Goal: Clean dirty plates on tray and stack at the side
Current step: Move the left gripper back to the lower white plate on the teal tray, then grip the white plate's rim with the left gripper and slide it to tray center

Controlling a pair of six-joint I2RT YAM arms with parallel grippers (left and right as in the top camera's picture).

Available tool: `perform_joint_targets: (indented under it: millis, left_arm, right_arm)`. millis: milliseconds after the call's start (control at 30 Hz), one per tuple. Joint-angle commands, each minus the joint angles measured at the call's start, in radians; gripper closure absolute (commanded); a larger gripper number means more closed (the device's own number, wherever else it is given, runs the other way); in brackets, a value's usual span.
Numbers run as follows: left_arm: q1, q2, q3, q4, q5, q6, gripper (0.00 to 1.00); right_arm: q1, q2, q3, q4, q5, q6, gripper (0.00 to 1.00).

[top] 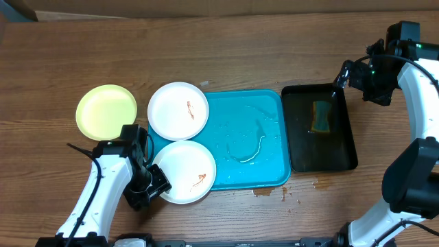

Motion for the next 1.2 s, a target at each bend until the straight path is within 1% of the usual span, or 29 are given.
perform_joint_targets:
  millis: [0,133,200,367,433,467,600,733,967,1167]
  left_arm:
    - [-0.002,-0.002,-0.024,0.036,-0.01,-0.015,0.6]
    - [-0.002,-0.002,-0.057,0.08,-0.01,-0.037,0.62]
    - [-0.002,-0.002,-0.068,0.088,-0.009,-0.038,0.68]
    - [-0.002,-0.002,-0.084,0.095,-0.009,-0.041,0.76]
    - [-0.002,-0.002,-0.084,0.095,0.0,-0.04,0.85]
    - [-0.002,-0.002,-0.084,0.095,0.018,-0.039,0.96]
    - [-0.002,-0.002,-0.081,0.098,0.066,-0.014,0.96]
    - [-0.002,-0.002,-0.069,0.122,0.178,0.076,0.96]
    - [-0.024,-0.002,-0.064,0.228,0.266,0.065,0.96]
    - [-0.141,-0.002,-0.064,0.408,0.283,-0.039,0.96]
  right_arm:
    - [0.0,-0.032,0.012,0.003,-0.004,0.0,0.0]
    - [0.0,-0.032,0.012,0.003,-0.004,0.0,0.0]
    - [0.0,-0.032,0.012,0.003,-0.004,0.0,0.0]
    - [0.0,-0.032,0.012,0.003,-0.004,0.0,0.0]
    - [0.0,-0.032,0.012,0.003,-0.004,0.0,0.0]
    - [0.0,-0.032,0.012,0.003,-0.004,0.0,0.0]
    - [0.0,-0.032,0.012,0.003,-0.004,0.0,0.0]
    - [0.0,-0.032,0.012,0.003,-0.004,0.0,0.0]
    - [0.0,-0.032,0.012,0.003,-0.004,0.0,0.0]
    - [0.0,-0.032,0.012,0.003,-0.004,0.0,0.0]
